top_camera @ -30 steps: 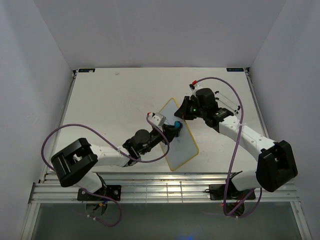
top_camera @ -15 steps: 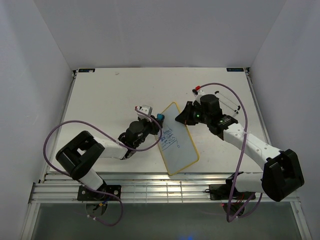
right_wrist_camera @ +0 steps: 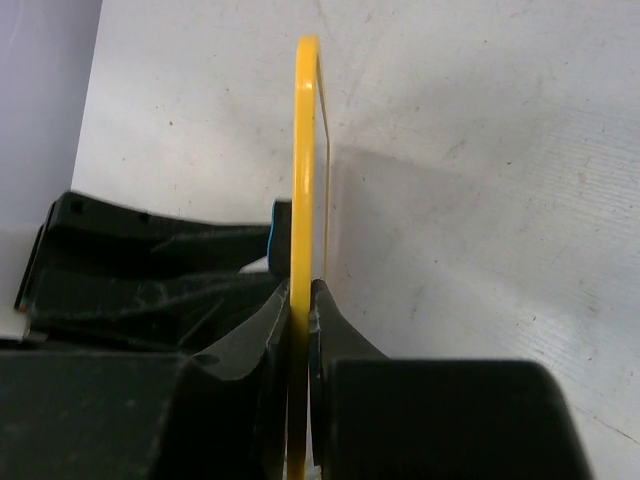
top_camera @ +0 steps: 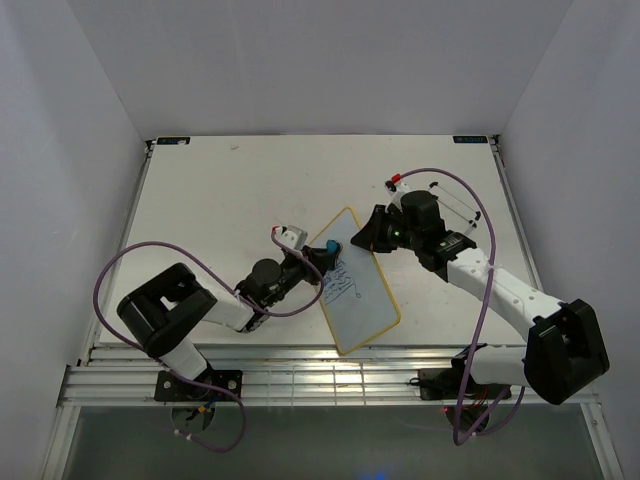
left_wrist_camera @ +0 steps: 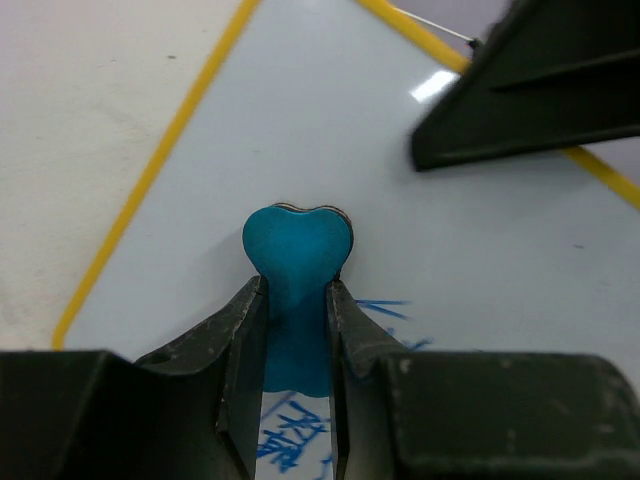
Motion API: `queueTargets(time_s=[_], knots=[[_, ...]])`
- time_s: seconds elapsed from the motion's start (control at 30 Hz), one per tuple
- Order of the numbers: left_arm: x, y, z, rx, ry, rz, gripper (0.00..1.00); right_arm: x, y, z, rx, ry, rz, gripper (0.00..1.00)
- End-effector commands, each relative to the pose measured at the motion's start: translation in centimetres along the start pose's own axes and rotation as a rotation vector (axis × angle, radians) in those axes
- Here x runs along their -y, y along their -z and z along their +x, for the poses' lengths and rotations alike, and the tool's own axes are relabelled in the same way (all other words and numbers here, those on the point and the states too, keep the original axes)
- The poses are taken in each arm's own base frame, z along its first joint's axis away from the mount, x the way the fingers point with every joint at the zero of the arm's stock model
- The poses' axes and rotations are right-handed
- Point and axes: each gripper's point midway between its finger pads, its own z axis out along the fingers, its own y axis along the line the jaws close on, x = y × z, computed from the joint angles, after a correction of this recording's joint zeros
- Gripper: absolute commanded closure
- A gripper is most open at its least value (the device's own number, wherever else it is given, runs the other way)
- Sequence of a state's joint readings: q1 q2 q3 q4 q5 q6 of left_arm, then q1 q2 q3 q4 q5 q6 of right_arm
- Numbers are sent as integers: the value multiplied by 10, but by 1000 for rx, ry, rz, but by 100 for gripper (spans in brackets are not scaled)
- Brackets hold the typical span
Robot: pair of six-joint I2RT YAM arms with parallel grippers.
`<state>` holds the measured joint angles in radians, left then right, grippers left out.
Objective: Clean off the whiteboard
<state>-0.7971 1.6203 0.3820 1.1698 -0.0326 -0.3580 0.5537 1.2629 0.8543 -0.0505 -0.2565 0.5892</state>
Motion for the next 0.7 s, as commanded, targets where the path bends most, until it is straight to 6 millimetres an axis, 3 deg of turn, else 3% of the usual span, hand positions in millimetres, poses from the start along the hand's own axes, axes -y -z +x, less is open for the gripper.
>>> queueTargets(time_s=[0.0, 0.07, 0.17, 0.3, 0.43, 0.67], knots=[[62, 8, -7, 18, -15, 187, 100, -49, 6, -32, 97, 39, -183, 92], [70, 10, -4, 11, -16, 201, 100, -49, 6, -32, 103, 39, -183, 92], [99, 14, 3, -4, -71, 257, 100, -51, 6, -35, 110, 38, -189, 92], [107, 11, 21, -74, -191, 231, 100, -55, 9, -37, 110, 24, -198, 92], [94, 11, 22, -75, -218, 158, 100, -62, 20, -42, 136, 22, -209, 92], [34, 2, 3, -51, -244, -101, 100, -62, 27, -39, 139, 6, -208, 92]])
